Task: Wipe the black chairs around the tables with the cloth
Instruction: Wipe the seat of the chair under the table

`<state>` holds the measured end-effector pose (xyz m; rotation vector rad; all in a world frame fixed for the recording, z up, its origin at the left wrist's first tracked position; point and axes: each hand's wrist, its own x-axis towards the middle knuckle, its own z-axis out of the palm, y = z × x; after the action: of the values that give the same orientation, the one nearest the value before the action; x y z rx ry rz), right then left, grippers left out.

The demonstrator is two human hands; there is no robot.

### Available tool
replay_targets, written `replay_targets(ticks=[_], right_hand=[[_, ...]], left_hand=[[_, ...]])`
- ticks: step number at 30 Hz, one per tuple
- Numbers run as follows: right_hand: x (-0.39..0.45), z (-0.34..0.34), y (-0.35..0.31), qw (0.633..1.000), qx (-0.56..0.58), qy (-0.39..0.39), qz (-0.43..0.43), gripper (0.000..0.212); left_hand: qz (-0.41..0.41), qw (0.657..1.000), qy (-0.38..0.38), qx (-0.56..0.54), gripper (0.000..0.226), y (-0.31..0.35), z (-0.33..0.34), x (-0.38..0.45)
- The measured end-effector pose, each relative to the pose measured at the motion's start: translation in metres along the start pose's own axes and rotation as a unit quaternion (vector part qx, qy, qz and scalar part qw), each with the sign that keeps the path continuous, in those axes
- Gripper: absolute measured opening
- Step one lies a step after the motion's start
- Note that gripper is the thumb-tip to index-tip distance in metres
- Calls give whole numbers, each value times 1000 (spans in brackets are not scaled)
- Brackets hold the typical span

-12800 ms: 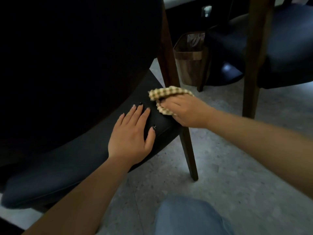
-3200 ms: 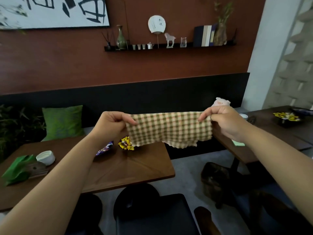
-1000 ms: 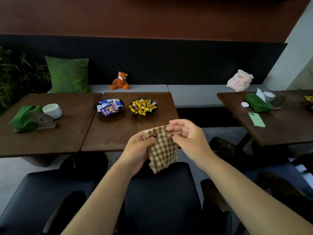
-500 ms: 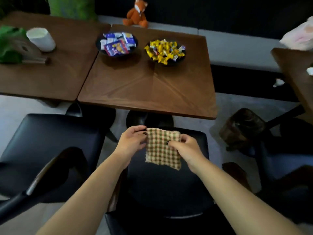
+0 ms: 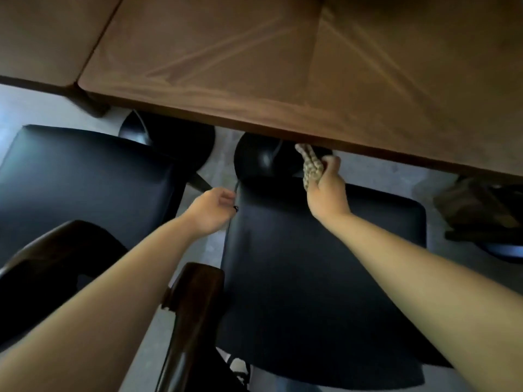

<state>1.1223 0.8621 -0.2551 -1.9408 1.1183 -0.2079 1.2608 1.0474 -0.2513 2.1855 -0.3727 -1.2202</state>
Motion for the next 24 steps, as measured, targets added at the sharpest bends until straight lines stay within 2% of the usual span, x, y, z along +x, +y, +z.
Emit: replay_targets(ticks=[3, 5, 7, 10, 13, 15, 19, 24], right_hand=[[33, 43, 4, 994, -69, -47, -66, 41], [50, 77, 9, 983, -126, -76, -113, 41], [58, 109, 19, 964, -196, -110, -141, 42], [53, 148, 44, 931, -287, -134, -181, 47], [50, 160, 58, 925, -297, -87, -222, 50], [51, 161, 60, 924, -281, -83, -246, 51], [45, 162, 60, 915, -243, -133, -294, 49], [23, 159, 60, 906, -213, -168, -323, 47]], left_hand=[[-33, 999, -25, 23, 37, -21, -7, 26], [-39, 999, -19, 30, 48, -37, 0, 41], [-43, 998, -15, 33, 60, -51, 14, 52], [-60, 996, -50, 47, 73, -70, 35, 63], [-56, 987, -90, 118, 102, -87, 44, 68], [-35, 982, -89, 161, 112, -97, 44, 71], [-13, 983, -90, 157, 113, -110, 40, 76], [-10, 996, -79, 47, 109, -119, 41, 67]])
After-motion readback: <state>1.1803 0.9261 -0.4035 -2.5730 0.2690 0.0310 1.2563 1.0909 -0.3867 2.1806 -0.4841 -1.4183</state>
